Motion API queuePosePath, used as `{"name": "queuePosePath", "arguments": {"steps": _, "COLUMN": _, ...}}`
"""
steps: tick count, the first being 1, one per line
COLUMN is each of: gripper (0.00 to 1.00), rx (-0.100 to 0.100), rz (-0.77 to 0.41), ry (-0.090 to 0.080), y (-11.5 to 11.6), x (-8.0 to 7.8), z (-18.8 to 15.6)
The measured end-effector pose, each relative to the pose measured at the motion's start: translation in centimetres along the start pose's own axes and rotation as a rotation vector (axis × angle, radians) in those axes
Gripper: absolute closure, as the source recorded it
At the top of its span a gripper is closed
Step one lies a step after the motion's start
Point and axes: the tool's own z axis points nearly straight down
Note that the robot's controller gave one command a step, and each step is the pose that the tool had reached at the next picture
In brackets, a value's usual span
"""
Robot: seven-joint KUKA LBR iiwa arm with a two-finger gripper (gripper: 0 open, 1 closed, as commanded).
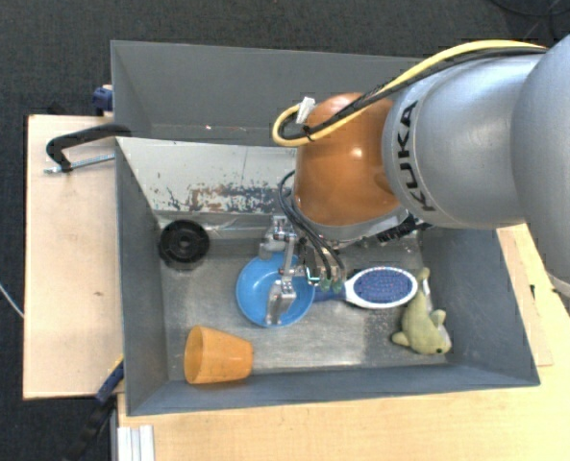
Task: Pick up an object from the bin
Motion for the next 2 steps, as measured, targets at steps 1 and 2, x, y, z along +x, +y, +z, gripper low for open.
{"name": "queuePosePath", "arguments": {"steps": 1, "gripper": 0.0, "rx": -0.007, "rz": 0.056, "ry": -0.026, "y": 0.0, "x": -2.2, "z": 4.4}}
{"name": "queuePosePath", "arguments": {"steps": 2, "gripper": 0.0, "rx": -0.015, "rz": 0.099, "ry": -0.039, "y": -1.7, "x": -2.5, "z": 5.1}}
